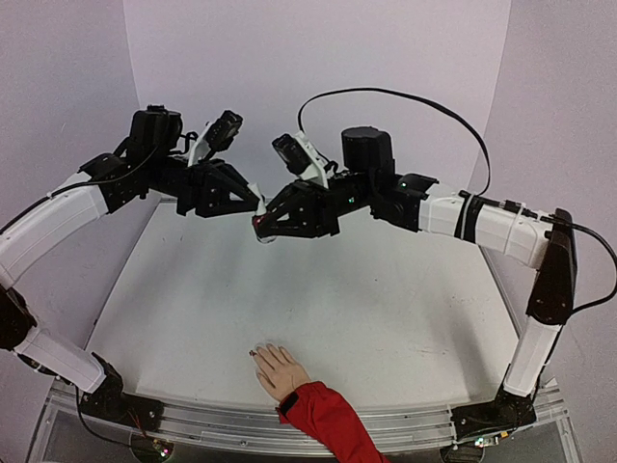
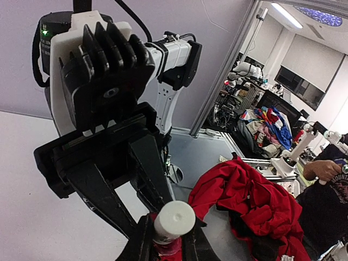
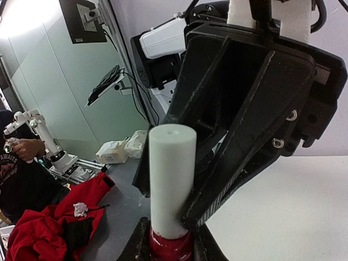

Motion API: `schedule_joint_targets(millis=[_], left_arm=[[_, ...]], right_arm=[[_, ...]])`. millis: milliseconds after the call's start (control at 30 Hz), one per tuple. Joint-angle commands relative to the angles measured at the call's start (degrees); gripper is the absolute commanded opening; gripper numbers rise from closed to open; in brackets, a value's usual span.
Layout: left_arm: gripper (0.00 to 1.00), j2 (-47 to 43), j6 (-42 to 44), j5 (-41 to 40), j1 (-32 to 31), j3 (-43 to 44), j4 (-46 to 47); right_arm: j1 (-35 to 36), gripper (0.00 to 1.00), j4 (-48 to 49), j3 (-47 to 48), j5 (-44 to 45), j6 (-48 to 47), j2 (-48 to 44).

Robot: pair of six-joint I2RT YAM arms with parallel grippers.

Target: Paint the nails

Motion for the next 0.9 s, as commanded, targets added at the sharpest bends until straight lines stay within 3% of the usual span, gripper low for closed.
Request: schedule_joint_targets(millis=[0, 200, 400, 567, 867], left_arm=[[0.03, -0.6, -4.4, 3.7, -1.0, 3.2, 2.5], [0.58, -2.5, -7.2, -11.2, 1.7, 1.6, 0.3], [0.79, -3.8, -11.5, -30.6, 1.9, 1.0, -2.1], [0.78, -4.0, -17.9, -41.1, 1.9, 1.0, -2.2], [0.57, -1.2, -21.2, -41.3, 1.7, 1.8, -2.7]], right_arm=[[0.0, 0.0, 6.3, -2.4, 4.9, -5.6, -2.9], [-0.3, 0.0, 5.6, -5.2, 20.4, -9.2, -5.1], [0.1, 0.0, 4.5, -6.7, 37.0, -10.6, -5.6], [2.4, 0.0, 3.9, -6.3, 51.5, -11.6, -4.9], [5.3, 0.0, 3.7, -3.7, 60.4, -12.5, -2.4]])
